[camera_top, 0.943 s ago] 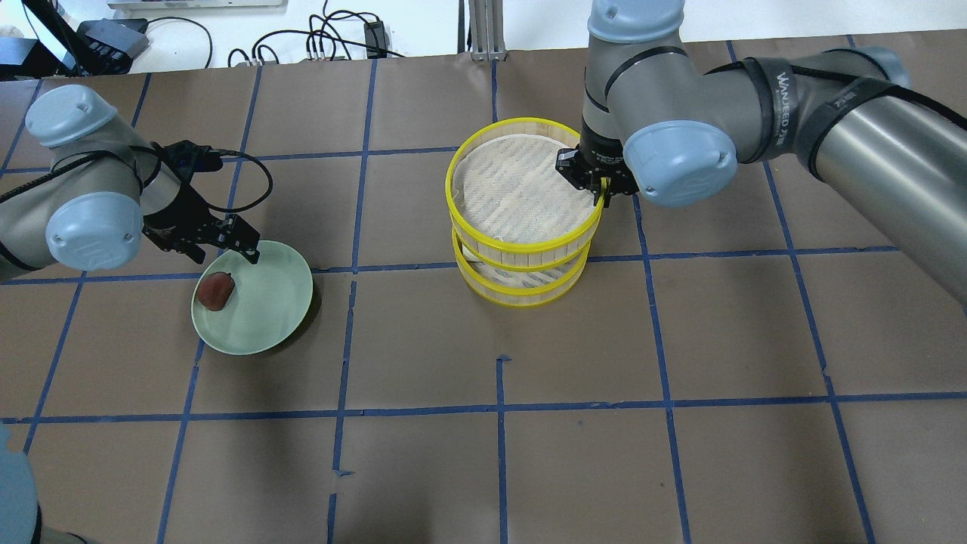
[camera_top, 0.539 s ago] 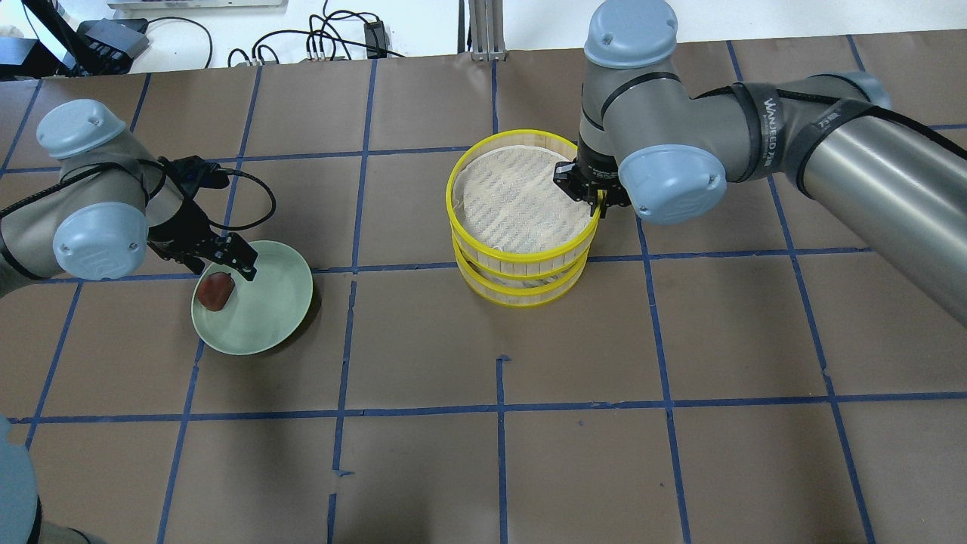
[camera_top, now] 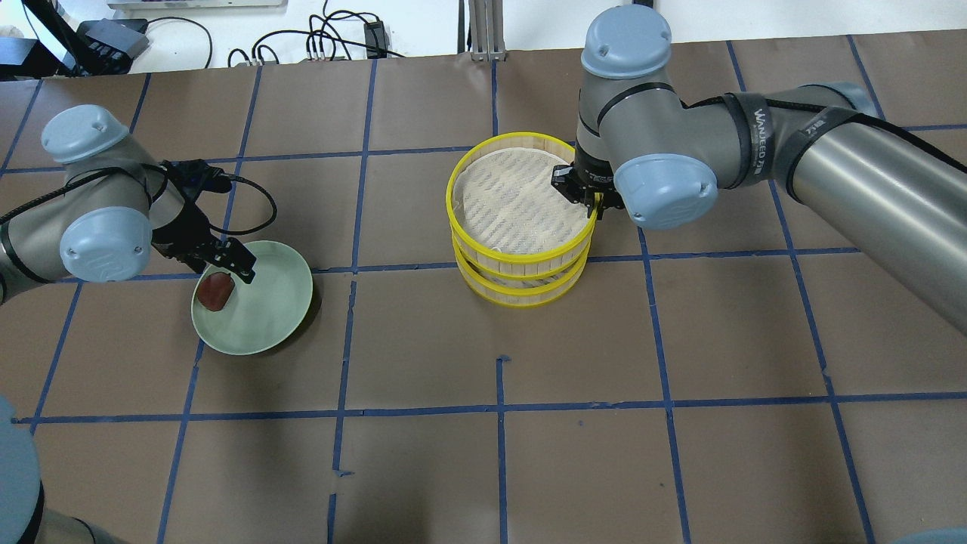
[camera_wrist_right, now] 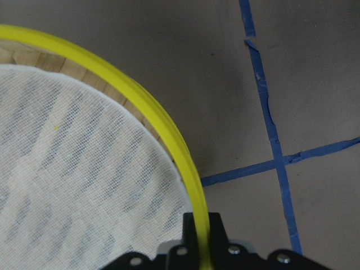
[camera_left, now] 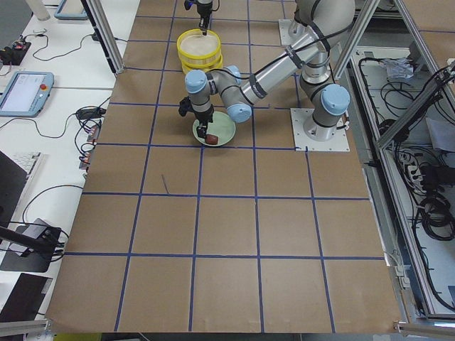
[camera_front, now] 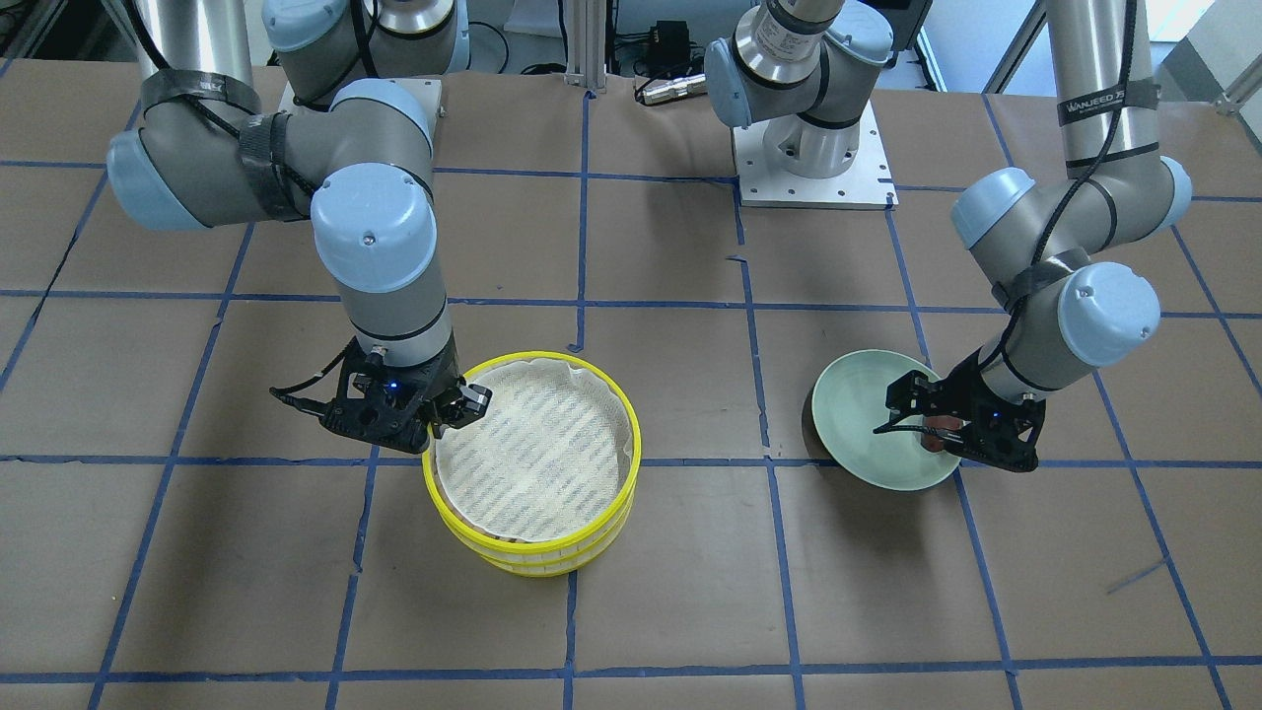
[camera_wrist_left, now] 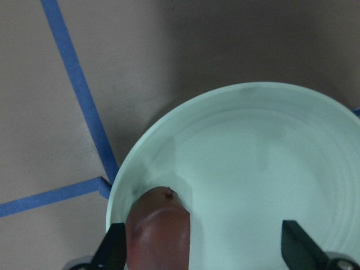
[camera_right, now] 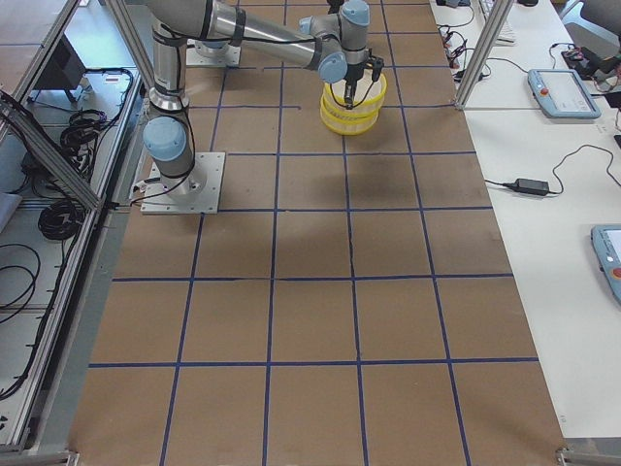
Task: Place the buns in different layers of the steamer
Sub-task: 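Grasp the brown bun on the plate with the left gripper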
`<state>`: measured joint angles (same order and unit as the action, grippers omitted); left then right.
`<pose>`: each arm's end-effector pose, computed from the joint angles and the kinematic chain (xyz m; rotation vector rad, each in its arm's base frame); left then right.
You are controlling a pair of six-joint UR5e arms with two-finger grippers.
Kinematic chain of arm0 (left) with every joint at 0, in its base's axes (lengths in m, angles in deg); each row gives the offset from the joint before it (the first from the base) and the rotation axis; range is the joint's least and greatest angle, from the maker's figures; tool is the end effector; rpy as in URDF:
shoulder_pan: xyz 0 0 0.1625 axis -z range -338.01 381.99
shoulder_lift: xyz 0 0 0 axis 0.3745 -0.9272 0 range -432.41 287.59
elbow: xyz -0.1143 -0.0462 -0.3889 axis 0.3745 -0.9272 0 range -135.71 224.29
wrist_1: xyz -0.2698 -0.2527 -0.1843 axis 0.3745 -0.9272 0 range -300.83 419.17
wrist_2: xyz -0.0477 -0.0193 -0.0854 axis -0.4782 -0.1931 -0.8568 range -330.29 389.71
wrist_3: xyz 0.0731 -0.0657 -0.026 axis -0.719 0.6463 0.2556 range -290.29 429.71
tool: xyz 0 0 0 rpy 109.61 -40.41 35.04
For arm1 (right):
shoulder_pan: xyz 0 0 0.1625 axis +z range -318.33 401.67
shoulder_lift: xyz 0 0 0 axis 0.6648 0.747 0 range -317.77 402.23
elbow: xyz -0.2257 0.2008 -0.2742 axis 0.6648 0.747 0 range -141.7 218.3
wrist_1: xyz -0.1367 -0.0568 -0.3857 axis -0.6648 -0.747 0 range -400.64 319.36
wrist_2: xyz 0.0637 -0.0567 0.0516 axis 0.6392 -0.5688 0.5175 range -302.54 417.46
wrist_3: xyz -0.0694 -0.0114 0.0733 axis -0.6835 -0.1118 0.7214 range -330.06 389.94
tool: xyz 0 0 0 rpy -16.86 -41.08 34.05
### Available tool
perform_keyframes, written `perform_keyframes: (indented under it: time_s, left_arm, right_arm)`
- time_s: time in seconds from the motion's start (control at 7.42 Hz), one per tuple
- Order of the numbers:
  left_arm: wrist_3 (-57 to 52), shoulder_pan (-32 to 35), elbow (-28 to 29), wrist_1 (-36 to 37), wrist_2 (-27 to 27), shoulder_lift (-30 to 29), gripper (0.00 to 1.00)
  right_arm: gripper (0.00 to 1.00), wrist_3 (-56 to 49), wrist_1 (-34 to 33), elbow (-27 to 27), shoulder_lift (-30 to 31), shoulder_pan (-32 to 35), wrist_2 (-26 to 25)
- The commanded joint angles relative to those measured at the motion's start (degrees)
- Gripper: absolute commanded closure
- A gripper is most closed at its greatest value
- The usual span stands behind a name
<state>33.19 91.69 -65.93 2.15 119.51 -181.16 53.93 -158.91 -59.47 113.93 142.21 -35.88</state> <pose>0.0563 -0.5375 0.1914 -0.4348 -3.0549 -0.1394 0.2320 -0.5497 0.2805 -0.3641 -3.0747 0.0837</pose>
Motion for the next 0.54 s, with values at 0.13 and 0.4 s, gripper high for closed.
perform_keyframes:
  time_s: [0.13, 0.4]
  left_arm:
    - [-1.89, 0.0, -0.52, 0.94, 1.6, -0.32, 0.05]
    - [-2.68, 0.0, -2.54, 0.85, 2.84, -0.41, 0.11]
  right_arm:
    - [0.9, 0.18, -0.21, -0.49, 0.1, 0.44, 0.0]
    - [0.9, 0.27, -0.03, -0.67, 0.01, 0.44, -0.44]
